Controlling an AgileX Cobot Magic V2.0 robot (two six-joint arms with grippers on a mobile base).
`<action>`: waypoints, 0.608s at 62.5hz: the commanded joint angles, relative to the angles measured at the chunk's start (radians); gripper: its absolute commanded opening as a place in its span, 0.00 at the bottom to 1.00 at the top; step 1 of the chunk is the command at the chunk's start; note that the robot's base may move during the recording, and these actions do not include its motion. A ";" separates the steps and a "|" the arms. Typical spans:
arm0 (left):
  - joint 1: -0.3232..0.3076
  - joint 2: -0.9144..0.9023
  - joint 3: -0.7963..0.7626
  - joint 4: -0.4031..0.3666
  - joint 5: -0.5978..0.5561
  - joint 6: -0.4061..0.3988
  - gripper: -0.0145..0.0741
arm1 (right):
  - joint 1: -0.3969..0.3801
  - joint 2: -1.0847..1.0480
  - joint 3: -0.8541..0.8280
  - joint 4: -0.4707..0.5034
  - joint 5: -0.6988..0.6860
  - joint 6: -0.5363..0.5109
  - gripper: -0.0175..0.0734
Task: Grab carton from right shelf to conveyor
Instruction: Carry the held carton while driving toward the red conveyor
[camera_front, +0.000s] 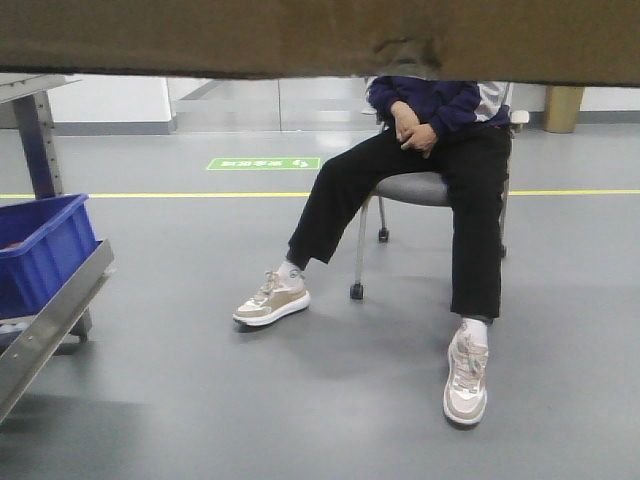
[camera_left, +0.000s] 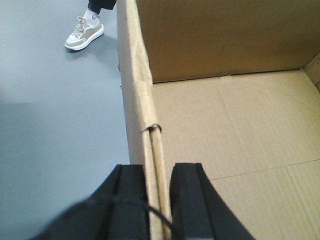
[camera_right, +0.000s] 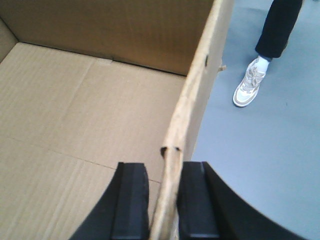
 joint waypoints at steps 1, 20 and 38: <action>-0.004 -0.009 -0.006 0.007 -0.031 0.000 0.14 | -0.003 -0.014 -0.003 -0.013 -0.031 -0.027 0.12; -0.004 -0.009 -0.006 0.007 -0.031 0.000 0.14 | -0.003 -0.014 -0.003 -0.013 -0.031 -0.027 0.12; -0.004 -0.009 -0.006 0.017 -0.031 0.000 0.14 | -0.003 -0.014 -0.003 -0.013 -0.031 -0.027 0.12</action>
